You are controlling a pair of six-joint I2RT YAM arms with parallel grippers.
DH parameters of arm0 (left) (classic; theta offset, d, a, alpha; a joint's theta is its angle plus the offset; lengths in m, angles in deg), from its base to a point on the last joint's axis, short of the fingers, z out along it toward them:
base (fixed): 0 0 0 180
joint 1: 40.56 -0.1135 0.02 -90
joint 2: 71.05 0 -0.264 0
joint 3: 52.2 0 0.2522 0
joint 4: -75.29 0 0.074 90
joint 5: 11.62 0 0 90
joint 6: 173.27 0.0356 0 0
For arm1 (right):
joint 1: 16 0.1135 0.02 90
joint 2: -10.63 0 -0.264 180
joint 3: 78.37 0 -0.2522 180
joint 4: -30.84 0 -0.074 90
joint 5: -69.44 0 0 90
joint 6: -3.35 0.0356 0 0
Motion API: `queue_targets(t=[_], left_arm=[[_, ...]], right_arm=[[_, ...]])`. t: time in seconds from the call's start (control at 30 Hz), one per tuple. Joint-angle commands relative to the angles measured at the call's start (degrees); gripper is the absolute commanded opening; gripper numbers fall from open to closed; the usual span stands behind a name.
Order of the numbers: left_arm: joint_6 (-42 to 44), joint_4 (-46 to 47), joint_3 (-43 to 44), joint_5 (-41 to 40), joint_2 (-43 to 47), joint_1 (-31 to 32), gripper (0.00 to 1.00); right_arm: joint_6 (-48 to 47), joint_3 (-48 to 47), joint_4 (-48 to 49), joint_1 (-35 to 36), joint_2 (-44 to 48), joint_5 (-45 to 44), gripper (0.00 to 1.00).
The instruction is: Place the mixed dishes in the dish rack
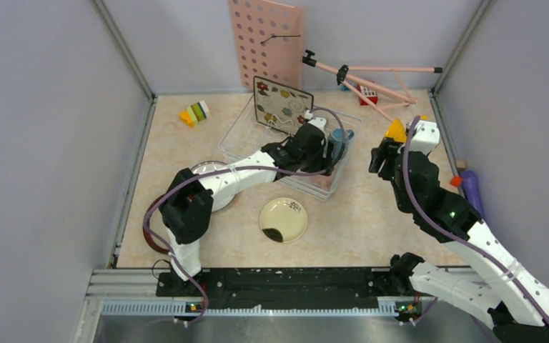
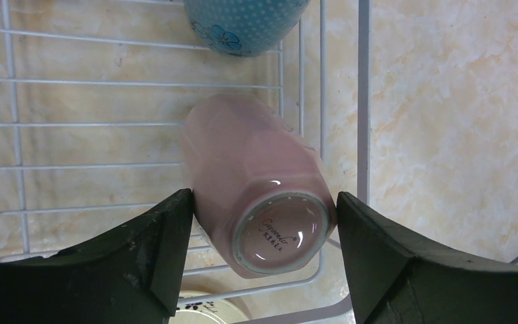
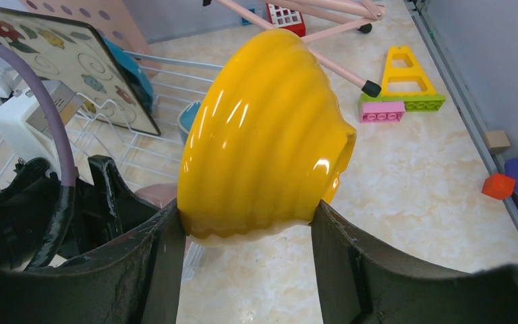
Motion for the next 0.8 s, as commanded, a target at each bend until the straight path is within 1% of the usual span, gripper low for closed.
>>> queue_targets(t=[0.0,0.03,0.07,0.1,0.17,0.27,0.4,0.53,0.77], left_arm=[[3.0,-5.0,4.0,-8.9,-1.2,0.5,0.51],[3.6,-6.3,4.7,-9.8,-1.2,0.4,0.41],[4.0,-6.8,5.5,-10.5,-1.2,0.4,0.36],[4.4,-7.4,6.2,-11.1,-1.0,0.4,0.26],[5.3,-9.0,7.5,-12.1,-0.4,0.2,0.17],[6.0,-12.3,10.2,-12.8,0.7,-0.7,0.09],[6.8,-16.1,12.3,-10.6,2.5,-4.0,0.06],[6.8,-17.8,11.7,-2.8,3.3,-9.1,0.05],[7.8,-20.8,12.6,3.4,1.6,-14.2,0.03]], right_arm=[[-0.8,-1.5,3.5,-0.8,-0.3,0.6,0.18],[-0.9,-1.4,3.5,-1.0,-0.5,0.8,0.18],[-0.9,-1.4,3.5,-1.2,-0.7,1.4,0.18],[-0.9,-1.3,3.6,-1.3,-1.1,2.0,0.18],[-1.6,-1.3,4.1,-1.5,-2.0,3.5,0.18],[-2.9,-1.6,5.1,-1.7,-3.9,6.6,0.18],[-5.8,-2.6,6.3,-1.8,-7.8,11.9,0.18],[-10.4,-3.4,8.0,-1.8,-12.5,18.2,0.18],[-17.6,-4.1,12.6,-1.8,-19.6,31.5,0.18]])
